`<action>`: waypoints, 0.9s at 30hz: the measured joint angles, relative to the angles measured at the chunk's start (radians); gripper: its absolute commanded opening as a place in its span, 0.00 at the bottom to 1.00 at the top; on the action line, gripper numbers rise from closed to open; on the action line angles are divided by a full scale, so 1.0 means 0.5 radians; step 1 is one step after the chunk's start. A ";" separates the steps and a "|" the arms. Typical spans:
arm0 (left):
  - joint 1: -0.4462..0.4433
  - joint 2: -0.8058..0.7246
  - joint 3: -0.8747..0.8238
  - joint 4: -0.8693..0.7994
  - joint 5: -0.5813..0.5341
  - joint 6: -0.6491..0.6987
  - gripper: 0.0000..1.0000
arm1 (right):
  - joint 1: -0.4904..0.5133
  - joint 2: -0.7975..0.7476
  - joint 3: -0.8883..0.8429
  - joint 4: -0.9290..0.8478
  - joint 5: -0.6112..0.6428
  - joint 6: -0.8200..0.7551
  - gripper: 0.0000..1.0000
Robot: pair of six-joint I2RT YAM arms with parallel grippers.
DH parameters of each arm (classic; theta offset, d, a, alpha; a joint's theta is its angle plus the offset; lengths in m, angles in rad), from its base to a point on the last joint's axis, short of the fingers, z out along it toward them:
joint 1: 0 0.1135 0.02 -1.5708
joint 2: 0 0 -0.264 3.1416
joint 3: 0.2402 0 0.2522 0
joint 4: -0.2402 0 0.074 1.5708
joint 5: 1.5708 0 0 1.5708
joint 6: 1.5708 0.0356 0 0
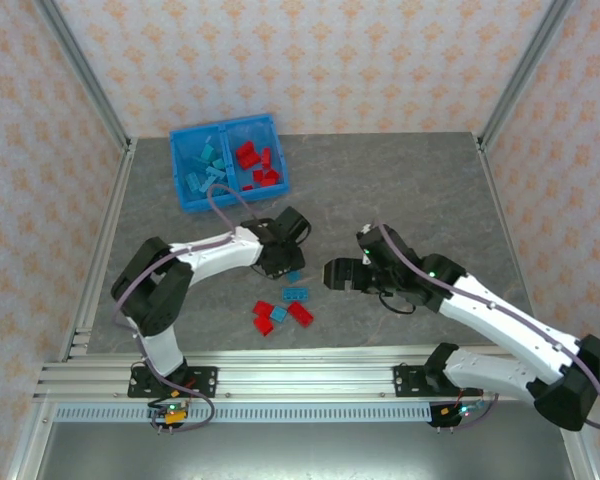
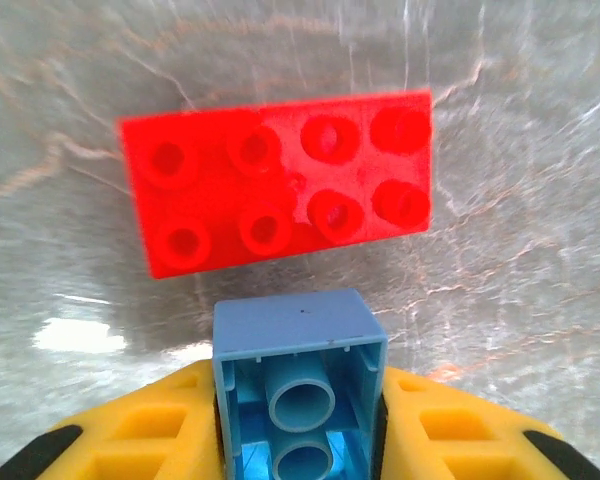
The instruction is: Sort the legos into containers by color
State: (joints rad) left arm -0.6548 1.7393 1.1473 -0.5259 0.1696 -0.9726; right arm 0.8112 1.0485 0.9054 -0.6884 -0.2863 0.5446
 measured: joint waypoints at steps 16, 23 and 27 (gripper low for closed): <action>0.981 -0.144 0.826 -0.202 -0.620 0.813 0.27 | 0.027 0.301 0.153 0.011 -0.230 -0.066 0.94; 1.198 0.546 1.443 -0.229 -0.806 0.996 0.29 | 0.027 0.305 0.153 0.008 -0.228 -0.066 0.94; 1.219 0.942 1.804 -0.323 -0.826 1.022 0.34 | 0.027 0.256 0.153 -0.013 -0.213 -0.065 0.94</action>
State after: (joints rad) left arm -0.0452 2.2105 2.0495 -0.6872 -0.2436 -0.4618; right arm 0.8249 1.1767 0.9821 -0.6949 -0.3927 0.5121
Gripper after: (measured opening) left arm 0.325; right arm 0.942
